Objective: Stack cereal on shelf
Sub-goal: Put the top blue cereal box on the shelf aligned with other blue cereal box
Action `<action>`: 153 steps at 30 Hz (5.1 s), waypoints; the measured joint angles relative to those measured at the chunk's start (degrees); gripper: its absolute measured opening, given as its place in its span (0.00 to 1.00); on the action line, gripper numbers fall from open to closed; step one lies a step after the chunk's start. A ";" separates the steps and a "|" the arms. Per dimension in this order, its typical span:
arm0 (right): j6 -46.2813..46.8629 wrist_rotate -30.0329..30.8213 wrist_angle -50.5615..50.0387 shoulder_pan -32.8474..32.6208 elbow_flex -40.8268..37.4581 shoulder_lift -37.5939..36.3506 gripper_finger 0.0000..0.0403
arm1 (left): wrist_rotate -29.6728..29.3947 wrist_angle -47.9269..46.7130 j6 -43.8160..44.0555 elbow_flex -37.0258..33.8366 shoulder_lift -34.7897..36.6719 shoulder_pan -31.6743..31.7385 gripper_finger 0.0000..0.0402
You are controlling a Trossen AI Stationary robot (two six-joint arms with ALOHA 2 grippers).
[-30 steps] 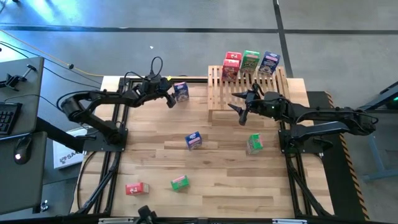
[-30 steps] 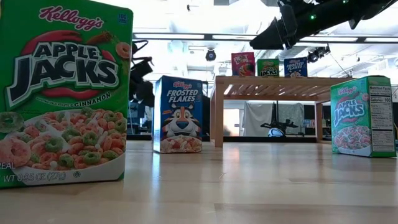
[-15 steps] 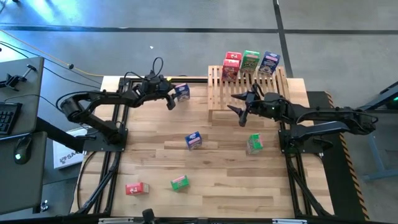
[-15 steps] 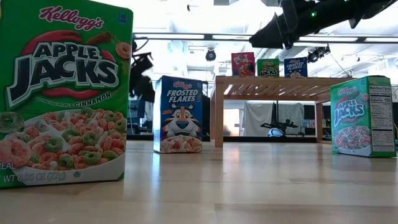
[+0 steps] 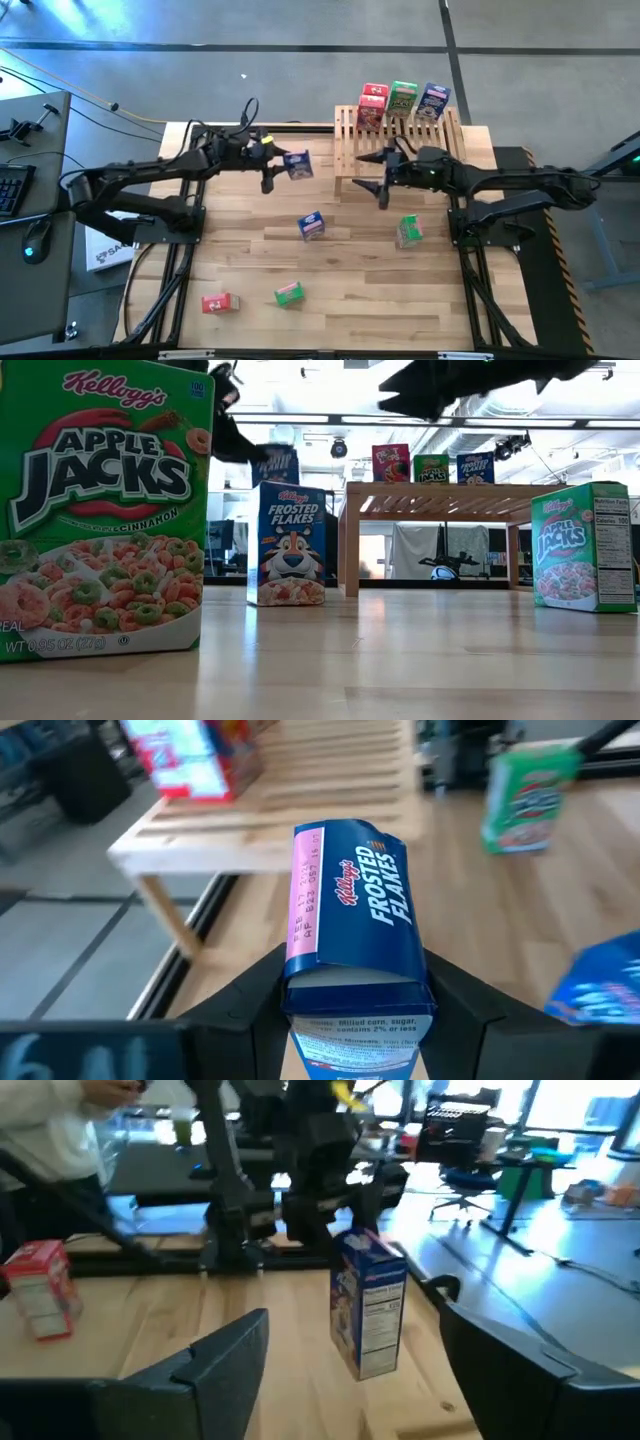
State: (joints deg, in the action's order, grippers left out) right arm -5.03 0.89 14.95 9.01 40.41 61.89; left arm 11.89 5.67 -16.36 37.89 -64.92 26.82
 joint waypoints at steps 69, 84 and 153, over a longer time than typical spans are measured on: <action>-4.06 -11.46 -25.98 1.55 41.41 32.67 0.40 | -6.08 -1.92 4.48 4.38 7.65 -12.69 0.39; -2.96 -11.59 -26.94 1.60 41.26 32.43 0.40 | -6.24 -1.92 7.04 4.35 7.49 -12.58 0.47; -16.45 -8.19 -53.49 52.62 14.92 -14.84 0.55 | -3.34 0.20 10.36 -3.46 16.67 -11.38 0.62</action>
State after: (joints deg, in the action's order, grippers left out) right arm -21.47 -7.30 -38.54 61.63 55.33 47.06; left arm 8.56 5.87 -6.00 34.44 -48.25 15.44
